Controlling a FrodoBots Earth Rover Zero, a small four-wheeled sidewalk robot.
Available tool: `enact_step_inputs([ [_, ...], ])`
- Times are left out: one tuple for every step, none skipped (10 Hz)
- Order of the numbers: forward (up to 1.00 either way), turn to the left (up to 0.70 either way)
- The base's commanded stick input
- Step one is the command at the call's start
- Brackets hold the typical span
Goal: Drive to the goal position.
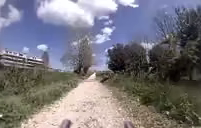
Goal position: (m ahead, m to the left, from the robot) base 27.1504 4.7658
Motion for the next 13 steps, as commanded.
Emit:
enact_step_inputs([
  [0.85,-0.25],
  [0.85,0.0],
  [0.85,0.0],
  [0.85,0.0],
  [0.85,0.0],
  [0.85,0.0],
  [0.85,0.0],
  [0.85,0.0],
  [0.85,0.0],
  [0.85,0.0],
  [0.85,0.0],
  [0.85,0.0],
  [0.85,0.0],
])
